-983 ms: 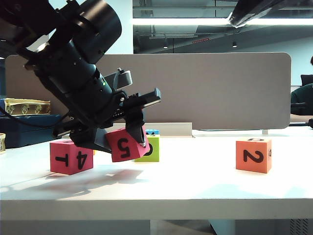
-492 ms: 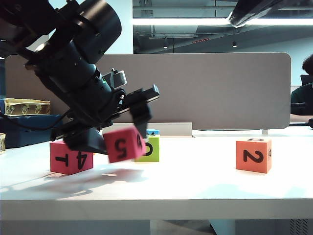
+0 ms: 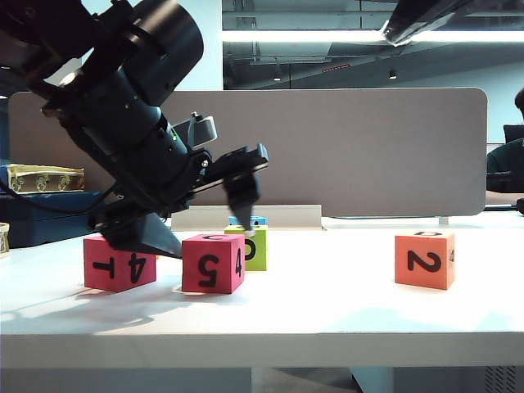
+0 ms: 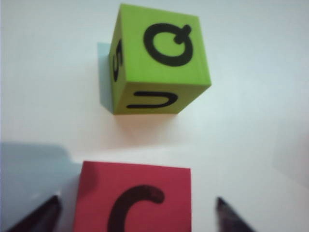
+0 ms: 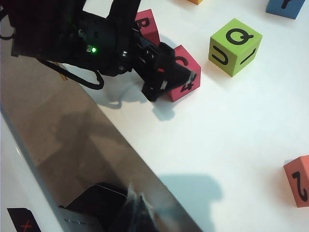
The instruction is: Select the appropriate blocks from the scattered letter blocks on the table and arrange them in a row to spell out "ABCD".
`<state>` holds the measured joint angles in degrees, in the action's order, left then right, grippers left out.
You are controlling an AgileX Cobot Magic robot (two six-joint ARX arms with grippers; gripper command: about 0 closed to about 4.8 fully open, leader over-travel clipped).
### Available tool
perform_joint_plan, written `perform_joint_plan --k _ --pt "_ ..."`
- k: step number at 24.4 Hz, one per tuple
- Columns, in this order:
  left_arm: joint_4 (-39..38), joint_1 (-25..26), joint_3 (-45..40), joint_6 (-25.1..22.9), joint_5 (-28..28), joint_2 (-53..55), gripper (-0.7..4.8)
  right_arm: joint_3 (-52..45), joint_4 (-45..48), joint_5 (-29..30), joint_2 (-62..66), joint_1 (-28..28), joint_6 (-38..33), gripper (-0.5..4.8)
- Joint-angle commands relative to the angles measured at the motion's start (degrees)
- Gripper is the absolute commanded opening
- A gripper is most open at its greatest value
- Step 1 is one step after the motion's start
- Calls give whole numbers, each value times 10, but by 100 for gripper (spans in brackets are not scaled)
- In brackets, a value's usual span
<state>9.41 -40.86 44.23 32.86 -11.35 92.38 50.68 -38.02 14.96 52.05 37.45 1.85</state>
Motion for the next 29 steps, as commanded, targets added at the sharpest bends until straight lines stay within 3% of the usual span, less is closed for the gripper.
perform_joint_plan --k 1,11,14,19,25,29 --pt "26 2 3 -15 2 -2 479 2 5 0 -1 0 1 -1" --pt "-61 26 103 -124 11 -23 479 2 4 0 -1 0 1 -1" --pt "-108 56 124 -143 11 -44 479 2 3 0 -1 0 1 -1" --pt "-223 148 127 -216 68 -91 479 2 6 0 -1 0 1 -1" --pt "-303 158 125 -326 91 -91 479 2 6 0 -1 0 1 -1" --pt "-304 159 125 -343 92 -85 479 2 6 0 -1 0 1 -1"
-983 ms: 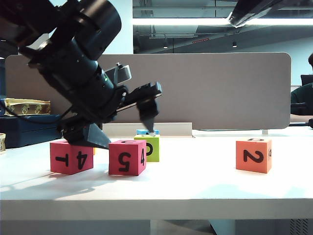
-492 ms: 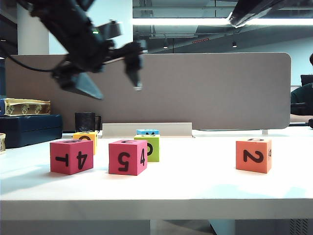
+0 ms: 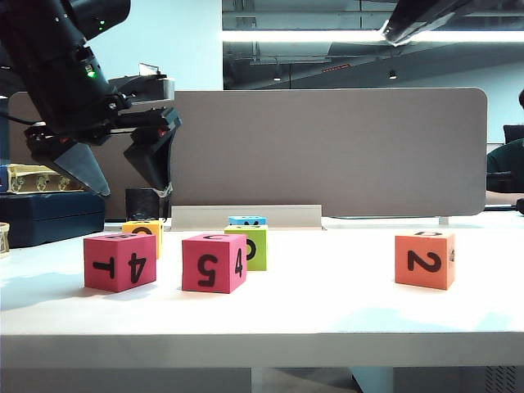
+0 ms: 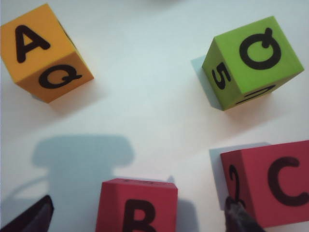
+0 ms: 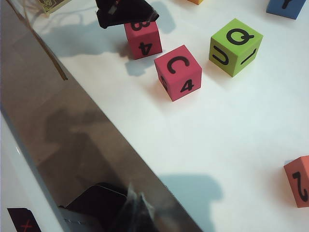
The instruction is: Select the appropriate blocks from the scattered letter blocks on the table and arrange them in a row to spell out "ABCD".
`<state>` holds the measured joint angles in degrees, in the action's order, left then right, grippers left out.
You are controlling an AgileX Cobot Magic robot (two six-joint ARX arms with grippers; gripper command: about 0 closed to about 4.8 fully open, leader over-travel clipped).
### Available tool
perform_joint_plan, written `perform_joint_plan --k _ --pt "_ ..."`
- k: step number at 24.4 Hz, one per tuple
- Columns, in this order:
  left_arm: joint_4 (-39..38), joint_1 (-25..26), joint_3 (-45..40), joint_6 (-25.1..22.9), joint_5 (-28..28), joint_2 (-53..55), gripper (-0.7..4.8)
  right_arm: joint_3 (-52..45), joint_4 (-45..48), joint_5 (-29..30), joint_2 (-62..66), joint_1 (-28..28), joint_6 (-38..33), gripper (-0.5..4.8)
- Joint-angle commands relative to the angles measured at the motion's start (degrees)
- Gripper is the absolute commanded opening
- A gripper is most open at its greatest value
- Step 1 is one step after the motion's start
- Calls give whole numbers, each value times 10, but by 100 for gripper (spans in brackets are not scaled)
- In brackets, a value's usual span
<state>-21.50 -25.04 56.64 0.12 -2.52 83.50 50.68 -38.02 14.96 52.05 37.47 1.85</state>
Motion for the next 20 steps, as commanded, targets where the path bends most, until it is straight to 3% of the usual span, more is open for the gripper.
perform_joint_plan --k 1,4,10,20 --pt "4 1 1 -17 8 8 479 2 6 0 -1 0 1 -1" --pt "-20 1 1 -17 38 36 479 2 5 0 -1 0 1 -1" --pt "-31 1 1 -32 8 55 479 2 5 2 -1 0 1 -1" --pt "-33 0 2 -31 38 20 479 2 5 1 -1 0 1 -1"
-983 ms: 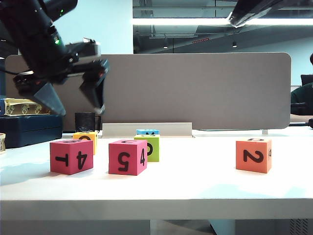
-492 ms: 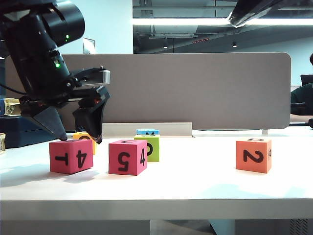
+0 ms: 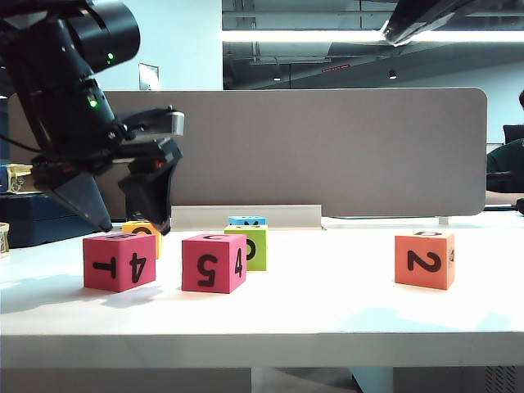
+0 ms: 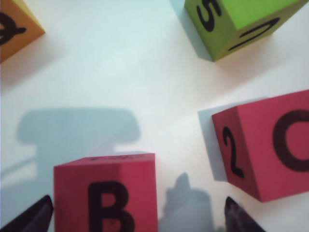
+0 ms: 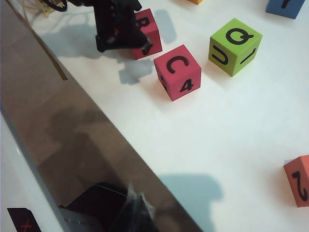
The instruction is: Select the appropriate blocks from the scattered letter blocks on the table and arrange them in a row to spell out "ABCD".
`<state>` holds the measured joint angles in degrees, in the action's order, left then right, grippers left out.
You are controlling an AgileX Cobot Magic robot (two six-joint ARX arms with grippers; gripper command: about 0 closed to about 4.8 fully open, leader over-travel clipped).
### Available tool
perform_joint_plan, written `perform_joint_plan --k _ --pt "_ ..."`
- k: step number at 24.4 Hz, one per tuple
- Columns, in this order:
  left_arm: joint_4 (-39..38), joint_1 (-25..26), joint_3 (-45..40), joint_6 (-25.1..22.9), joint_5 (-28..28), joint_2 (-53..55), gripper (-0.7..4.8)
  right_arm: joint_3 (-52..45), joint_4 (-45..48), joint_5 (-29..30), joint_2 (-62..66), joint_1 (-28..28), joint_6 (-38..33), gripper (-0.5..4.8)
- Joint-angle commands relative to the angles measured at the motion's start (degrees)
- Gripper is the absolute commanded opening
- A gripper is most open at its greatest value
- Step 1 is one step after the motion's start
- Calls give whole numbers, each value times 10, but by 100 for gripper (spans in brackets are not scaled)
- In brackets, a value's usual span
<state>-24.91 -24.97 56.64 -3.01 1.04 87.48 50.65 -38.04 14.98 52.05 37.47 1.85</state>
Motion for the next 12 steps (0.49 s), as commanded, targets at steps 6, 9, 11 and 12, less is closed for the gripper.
perform_joint_plan --k 6,9,11,12 --pt "-3 0 1 0 -25 -22 479 2 5 1 1 0 1 -1" --pt "1 0 1 0 -30 -8 479 2 5 2 1 0 1 -1" --pt "1 0 1 0 -49 9 479 2 5 2 1 0 1 -1" --pt "2 0 1 0 -49 14 479 2 5 2 1 0 1 -1"
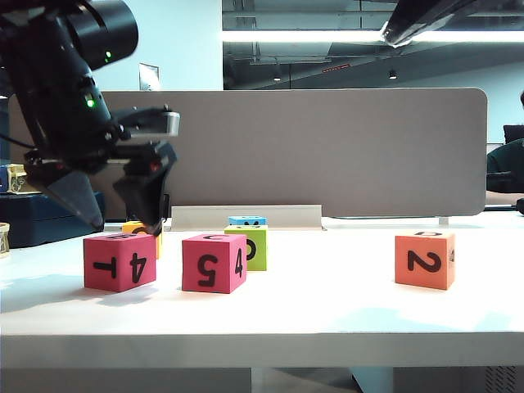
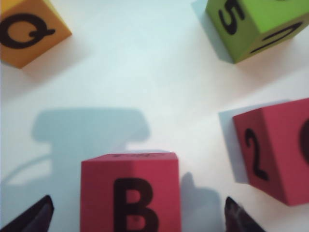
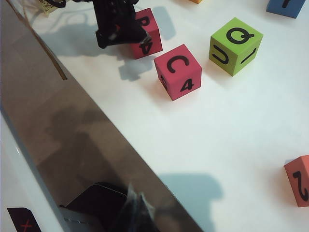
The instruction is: Select the appropriate blocks from the scattered letter blocks on the table and arrange them in a row to spell out "ABCD".
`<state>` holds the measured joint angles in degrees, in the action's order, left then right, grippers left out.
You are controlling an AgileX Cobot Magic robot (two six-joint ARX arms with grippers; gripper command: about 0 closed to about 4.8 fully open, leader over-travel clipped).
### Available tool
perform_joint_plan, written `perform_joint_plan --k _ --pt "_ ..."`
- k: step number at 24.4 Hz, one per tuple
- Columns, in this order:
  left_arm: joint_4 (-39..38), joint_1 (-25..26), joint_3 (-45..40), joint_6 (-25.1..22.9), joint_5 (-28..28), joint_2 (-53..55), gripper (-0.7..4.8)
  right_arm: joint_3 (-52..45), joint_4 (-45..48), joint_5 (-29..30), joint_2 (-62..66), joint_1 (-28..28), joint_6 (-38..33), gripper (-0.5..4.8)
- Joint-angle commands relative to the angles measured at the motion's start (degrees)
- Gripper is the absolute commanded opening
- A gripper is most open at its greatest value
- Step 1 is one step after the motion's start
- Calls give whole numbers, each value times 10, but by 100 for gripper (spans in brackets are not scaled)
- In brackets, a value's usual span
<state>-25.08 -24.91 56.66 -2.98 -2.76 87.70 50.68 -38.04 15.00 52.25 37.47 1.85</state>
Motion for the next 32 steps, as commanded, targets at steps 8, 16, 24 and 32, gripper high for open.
perform_joint_plan --k 8,16,24,32 --pt "10 0 1 4 2 35 330 2 5 1 -1 0 1 -1" --pt "17 -1 1 41 23 35 253 2 5 1 -1 0 1 -1" --pt "51 -2 1 121 67 35 254 2 5 1 -1 0 1 -1" --pt "61 -2 1 120 108 45 255 2 6 1 -1 0 1 -1"
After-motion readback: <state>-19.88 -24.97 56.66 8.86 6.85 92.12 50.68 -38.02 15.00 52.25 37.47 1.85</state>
